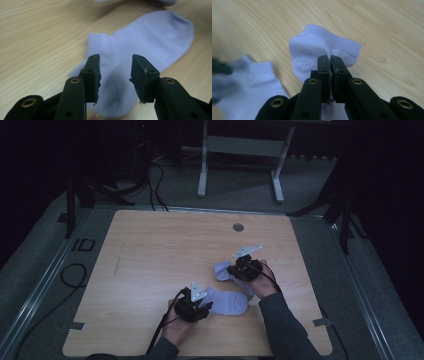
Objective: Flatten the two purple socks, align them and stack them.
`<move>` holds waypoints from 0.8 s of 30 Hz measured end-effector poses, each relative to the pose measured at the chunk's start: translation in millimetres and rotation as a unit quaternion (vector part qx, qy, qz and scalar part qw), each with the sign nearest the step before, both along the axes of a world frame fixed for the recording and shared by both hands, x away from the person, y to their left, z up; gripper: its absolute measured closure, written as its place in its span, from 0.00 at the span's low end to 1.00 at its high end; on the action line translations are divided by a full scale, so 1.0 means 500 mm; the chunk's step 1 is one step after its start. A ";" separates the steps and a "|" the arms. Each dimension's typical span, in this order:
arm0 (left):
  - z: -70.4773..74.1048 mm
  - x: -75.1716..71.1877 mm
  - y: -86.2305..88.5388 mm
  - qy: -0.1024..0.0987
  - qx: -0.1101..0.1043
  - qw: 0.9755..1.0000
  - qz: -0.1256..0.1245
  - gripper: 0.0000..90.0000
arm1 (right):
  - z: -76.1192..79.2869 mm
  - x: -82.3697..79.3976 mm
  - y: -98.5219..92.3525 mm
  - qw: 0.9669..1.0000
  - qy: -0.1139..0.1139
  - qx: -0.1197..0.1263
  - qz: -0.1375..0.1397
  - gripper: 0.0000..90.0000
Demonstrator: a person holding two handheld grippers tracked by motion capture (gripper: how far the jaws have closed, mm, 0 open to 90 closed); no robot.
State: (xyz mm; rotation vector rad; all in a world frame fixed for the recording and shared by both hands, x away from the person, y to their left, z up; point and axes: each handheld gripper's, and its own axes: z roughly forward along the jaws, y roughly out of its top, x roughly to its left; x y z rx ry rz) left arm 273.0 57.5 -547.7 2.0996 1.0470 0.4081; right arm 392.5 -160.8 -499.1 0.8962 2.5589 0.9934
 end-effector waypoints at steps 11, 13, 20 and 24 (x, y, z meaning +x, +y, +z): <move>-0.008 0.002 0.027 0.004 0.005 1.000 0.016 0.66 | 0.052 -0.045 -0.033 0.999 -0.034 0.029 0.007 0.96; -0.008 0.002 0.025 0.003 0.007 1.000 0.013 0.66 | 0.062 -0.055 -0.035 0.999 -0.040 0.035 0.011 0.96; -0.016 0.003 0.022 0.009 0.010 1.000 0.012 0.67 | 0.080 -0.094 -0.045 0.997 -0.056 0.049 0.024 0.96; -0.018 0.004 0.022 0.011 0.011 1.000 0.012 0.67 | 0.085 -0.108 -0.051 0.996 -0.060 0.057 0.028 0.96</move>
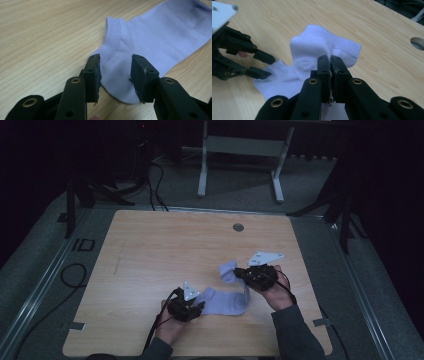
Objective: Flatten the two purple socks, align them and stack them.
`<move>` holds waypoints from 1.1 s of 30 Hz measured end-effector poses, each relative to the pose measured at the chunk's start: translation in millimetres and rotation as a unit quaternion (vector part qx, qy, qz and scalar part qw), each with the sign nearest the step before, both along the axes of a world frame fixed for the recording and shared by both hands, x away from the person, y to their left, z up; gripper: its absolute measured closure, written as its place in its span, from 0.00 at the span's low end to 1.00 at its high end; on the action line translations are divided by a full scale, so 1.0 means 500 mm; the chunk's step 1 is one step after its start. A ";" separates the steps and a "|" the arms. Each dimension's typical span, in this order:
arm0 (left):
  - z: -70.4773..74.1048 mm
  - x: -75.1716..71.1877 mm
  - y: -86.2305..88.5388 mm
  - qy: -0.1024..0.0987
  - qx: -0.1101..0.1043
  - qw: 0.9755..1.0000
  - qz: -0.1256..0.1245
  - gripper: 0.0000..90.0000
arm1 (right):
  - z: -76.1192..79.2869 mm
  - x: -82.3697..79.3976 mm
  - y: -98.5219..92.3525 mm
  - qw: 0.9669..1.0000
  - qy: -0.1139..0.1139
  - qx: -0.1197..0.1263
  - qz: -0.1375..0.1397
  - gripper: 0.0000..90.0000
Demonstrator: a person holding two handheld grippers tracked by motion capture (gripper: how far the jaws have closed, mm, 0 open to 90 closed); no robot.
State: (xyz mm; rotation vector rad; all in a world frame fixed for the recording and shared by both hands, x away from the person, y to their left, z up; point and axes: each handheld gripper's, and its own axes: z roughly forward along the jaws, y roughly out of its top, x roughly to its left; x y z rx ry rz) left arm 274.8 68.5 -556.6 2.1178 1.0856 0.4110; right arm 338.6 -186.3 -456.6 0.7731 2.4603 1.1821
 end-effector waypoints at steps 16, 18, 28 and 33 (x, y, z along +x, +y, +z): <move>-0.006 0.000 -0.001 0.007 0.001 1.000 -0.002 0.67 | -0.037 -0.021 0.020 1.000 0.015 -0.002 0.020 0.96; -0.006 0.001 0.000 0.008 0.000 1.000 -0.003 0.66 | -0.041 -0.022 0.020 1.000 0.017 -0.001 0.020 0.96; -0.006 0.001 0.001 0.009 -0.007 1.000 -0.002 0.66 | -0.095 -0.034 0.025 0.998 0.046 0.015 0.026 0.96; 0.009 -0.005 0.006 0.002 -0.026 1.000 -0.007 0.66 | -0.115 -0.040 0.035 0.998 0.050 0.010 0.028 0.96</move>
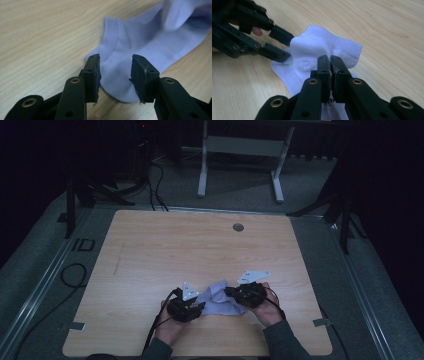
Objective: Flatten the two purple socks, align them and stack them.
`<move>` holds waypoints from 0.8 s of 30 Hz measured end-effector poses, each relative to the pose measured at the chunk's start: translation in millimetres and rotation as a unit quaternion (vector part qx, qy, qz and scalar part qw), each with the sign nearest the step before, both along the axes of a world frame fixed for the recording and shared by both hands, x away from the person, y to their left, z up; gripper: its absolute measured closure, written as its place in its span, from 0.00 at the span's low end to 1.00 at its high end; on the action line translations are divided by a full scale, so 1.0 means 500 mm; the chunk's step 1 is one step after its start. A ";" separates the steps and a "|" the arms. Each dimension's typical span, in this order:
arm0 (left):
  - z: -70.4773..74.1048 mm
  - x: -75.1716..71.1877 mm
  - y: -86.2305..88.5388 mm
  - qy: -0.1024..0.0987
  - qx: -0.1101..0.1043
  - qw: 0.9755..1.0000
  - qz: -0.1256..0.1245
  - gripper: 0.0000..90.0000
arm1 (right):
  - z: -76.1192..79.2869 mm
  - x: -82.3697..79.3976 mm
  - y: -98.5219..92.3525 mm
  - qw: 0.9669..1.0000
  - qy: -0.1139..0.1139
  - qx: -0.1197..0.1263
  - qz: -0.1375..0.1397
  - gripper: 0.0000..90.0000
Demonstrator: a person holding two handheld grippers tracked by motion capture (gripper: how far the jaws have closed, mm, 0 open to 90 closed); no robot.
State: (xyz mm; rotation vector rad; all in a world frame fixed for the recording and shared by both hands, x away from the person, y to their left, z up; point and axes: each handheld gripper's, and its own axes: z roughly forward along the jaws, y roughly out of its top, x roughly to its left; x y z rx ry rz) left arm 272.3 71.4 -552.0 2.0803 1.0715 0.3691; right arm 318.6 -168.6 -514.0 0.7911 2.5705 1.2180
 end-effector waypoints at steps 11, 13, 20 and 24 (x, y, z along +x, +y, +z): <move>0.027 -0.006 -0.019 0.000 -0.035 0.999 -0.037 0.64 | -0.017 -0.005 0.017 1.000 0.002 -0.002 0.014 0.96; 0.026 -0.005 -0.026 0.002 -0.034 0.998 -0.045 0.67 | -0.019 -0.005 0.019 1.000 0.003 -0.002 0.015 0.96; 0.022 -0.004 -0.043 -0.002 -0.022 0.998 -0.059 0.88 | -0.022 -0.008 0.023 1.000 0.005 -0.007 0.021 0.96; 0.024 -0.005 -0.041 -0.006 -0.016 0.998 -0.054 0.98 | -0.014 -0.014 0.021 1.000 -0.002 -0.002 0.014 0.85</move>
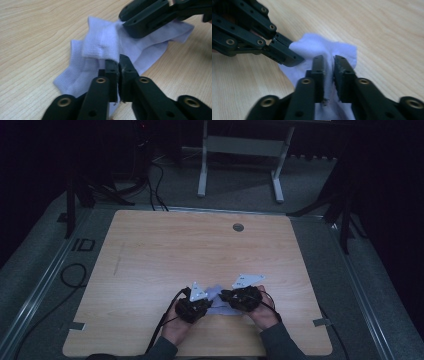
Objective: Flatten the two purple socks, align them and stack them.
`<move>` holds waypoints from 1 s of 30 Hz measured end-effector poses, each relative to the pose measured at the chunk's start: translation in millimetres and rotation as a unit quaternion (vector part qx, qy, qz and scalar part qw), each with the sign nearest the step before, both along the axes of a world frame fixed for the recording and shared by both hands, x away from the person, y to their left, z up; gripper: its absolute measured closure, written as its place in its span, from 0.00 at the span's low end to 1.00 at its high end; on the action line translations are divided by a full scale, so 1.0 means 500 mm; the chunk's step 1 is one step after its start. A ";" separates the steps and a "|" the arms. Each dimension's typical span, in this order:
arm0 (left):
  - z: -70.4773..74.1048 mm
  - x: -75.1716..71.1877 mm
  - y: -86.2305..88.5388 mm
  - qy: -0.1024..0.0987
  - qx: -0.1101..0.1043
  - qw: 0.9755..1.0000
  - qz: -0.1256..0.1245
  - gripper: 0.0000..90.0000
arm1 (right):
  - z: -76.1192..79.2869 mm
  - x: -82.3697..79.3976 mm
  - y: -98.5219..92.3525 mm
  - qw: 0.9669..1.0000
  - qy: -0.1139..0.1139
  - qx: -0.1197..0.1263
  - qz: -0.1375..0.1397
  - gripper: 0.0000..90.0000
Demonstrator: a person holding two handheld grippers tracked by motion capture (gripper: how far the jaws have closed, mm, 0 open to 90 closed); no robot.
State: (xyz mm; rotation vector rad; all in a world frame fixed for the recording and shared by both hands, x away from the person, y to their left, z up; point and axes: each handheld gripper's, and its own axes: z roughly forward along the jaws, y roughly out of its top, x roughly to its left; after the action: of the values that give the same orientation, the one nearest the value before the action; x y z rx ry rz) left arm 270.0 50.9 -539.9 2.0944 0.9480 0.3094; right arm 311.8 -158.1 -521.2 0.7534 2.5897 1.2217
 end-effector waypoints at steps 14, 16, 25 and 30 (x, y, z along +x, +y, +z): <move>0.002 -0.001 0.008 -0.002 0.006 1.000 0.003 0.98 | 0.007 -0.005 -0.099 0.993 0.025 -0.009 -0.113 0.86; 0.001 -0.002 0.008 0.000 0.005 1.000 0.004 0.98 | -0.008 -0.007 -0.102 0.992 0.036 -0.025 -0.115 0.87; 0.003 -0.005 0.018 0.004 0.006 1.000 0.006 0.98 | -0.051 0.012 -0.093 0.986 0.081 -0.060 -0.133 0.86; 0.009 -0.005 0.035 0.018 -0.013 1.000 0.008 0.98 | -0.054 0.013 -0.093 0.985 0.091 -0.061 -0.134 0.89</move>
State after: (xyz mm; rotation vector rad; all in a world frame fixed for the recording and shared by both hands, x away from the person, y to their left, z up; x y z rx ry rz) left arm 267.3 68.5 -535.4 2.0760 0.9855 0.2684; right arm 318.4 -204.7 -548.0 1.1922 2.5642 0.9453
